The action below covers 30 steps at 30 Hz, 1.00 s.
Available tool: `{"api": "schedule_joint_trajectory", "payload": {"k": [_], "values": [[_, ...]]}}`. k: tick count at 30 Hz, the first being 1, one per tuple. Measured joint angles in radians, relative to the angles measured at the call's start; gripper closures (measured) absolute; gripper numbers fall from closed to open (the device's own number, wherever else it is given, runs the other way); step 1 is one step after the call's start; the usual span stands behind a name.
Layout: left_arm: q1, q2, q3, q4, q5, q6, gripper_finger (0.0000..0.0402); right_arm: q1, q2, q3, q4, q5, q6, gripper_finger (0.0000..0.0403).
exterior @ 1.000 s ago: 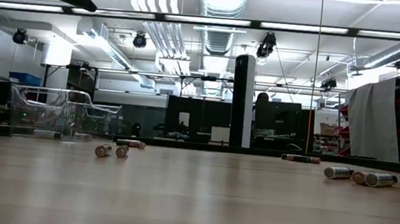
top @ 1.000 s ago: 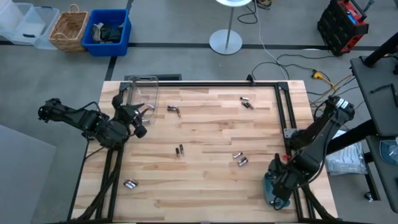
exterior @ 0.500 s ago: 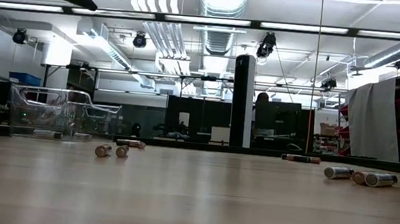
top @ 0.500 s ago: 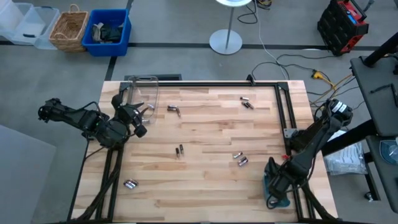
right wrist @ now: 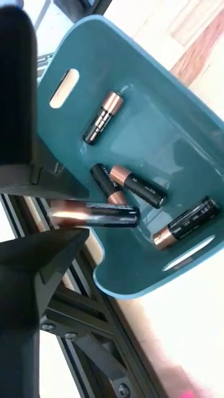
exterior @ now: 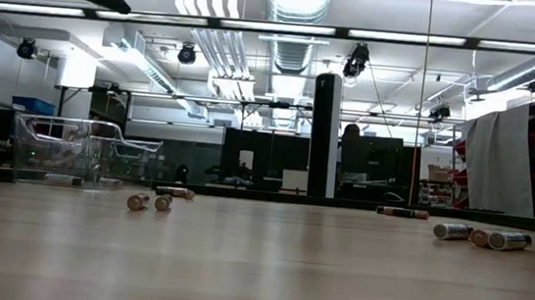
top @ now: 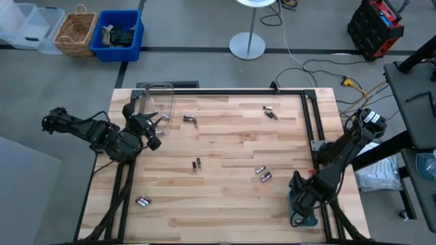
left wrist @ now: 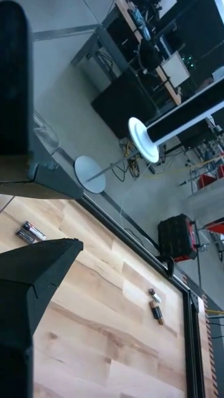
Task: Sort batteries
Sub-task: Put the copper and black battery into the blue bin, then put the silver and black battery into the transparent bin
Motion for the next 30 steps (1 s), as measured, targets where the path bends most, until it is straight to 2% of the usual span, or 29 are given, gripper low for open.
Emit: {"api": "schedule_joint_trajectory", "payload": {"k": [11, 15, 22, 30], "values": [[0.0, 0.0, 0.0, -0.001, 0.001, -0.014, 0.0308, -0.075, -0.034, 0.027, -0.003, 0.007, -0.079, 0.0287], [0.0, 0.005, 0.0, -0.001, 0.007, -0.017, 0.0308, -0.111, -0.048, 0.078, -0.004, 0.073, -0.121, 0.0296], [0.0, 0.03, 0.0, -0.001, 0.036, -0.021, 0.0308, -0.219, -0.037, 0.174, -0.001, 0.255, -0.318, 0.0327], [0.0, 0.058, 0.0, -0.001, 0.06, -0.042, 0.0308, -0.386, 0.02, 0.196, -0.003, 0.274, -0.59, 0.0338]]}}
